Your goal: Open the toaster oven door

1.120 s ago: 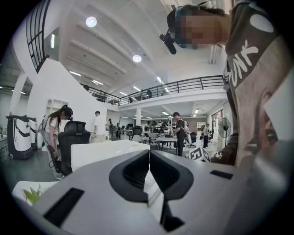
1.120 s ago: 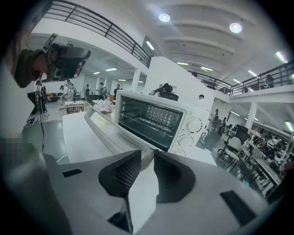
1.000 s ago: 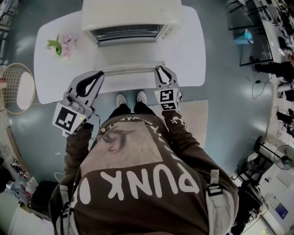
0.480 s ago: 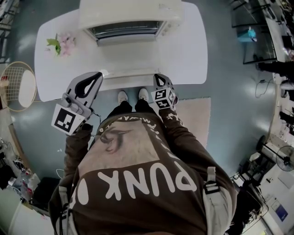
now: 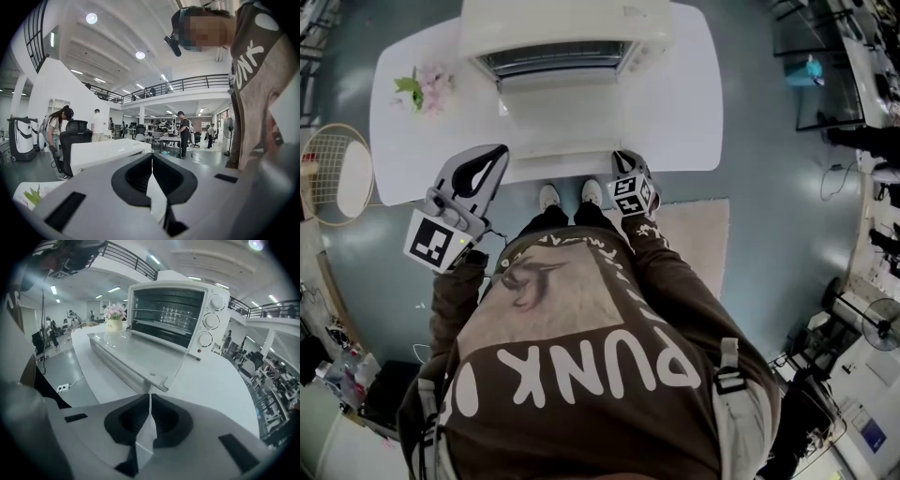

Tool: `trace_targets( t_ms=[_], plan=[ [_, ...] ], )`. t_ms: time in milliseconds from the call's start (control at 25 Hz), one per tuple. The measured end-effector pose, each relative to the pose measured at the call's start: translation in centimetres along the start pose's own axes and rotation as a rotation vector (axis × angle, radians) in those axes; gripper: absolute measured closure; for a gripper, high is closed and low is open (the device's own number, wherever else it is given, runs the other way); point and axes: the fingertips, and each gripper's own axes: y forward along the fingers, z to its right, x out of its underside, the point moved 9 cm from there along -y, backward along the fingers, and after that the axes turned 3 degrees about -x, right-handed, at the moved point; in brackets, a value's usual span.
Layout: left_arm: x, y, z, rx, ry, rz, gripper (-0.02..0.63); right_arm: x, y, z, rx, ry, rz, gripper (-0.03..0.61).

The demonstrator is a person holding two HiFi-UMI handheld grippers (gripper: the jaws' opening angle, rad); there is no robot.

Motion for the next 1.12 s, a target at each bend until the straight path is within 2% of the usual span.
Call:
trace_targets(
  t_ms=[120,200,280,360,480,600,680,800,1120],
  plan=[
    [0.1,0.3,0.0,0.008,-0.002,0.017,0.607,1.1,-1.6,1.3,0.015,0.011,0.032,0.55],
    [0.2,0.5,-0.2,0.005,-0.004,0.021,0.607,1.0,-3.9,3.0,0.028,0.023,0.117,0.548],
    [0.3,0.7,-0.5,-0.005,-0.001,0.008,0.607,-1.1,-7.0,4.8,0.015,0.038,0.243,0.547],
    [0.2,1.0,-0.6,0.0,0.01,0.027,0.607,-5.4,-10.3,5.7,-0.031,0.024,0.384,0.543],
    [0.1,1.6,-0.7,0.008,0.023,0.048,0.607,-13.6,-14.6,5.2,-0.119,-0.06,0.594,0.54],
    [-0.3,2.3,-0.6,0.015,0.033,0.061,0.607,-20.4,-17.6,3.8,-0.183,-0.138,0.73,0.54],
    [-0.5,2.6,-0.6,0.017,0.037,0.068,0.607,-23.0,-18.5,2.8,-0.225,-0.184,0.764,0.54],
    [-0.8,2.9,-0.7,0.014,0.042,0.079,0.607,-24.9,-18.8,1.5,-0.276,-0.212,0.794,0.54],
    [-1.2,3.2,-0.7,0.015,0.037,0.072,0.607,-24.9,-19.0,1.1,-0.275,-0.203,0.806,0.569]
  ],
)
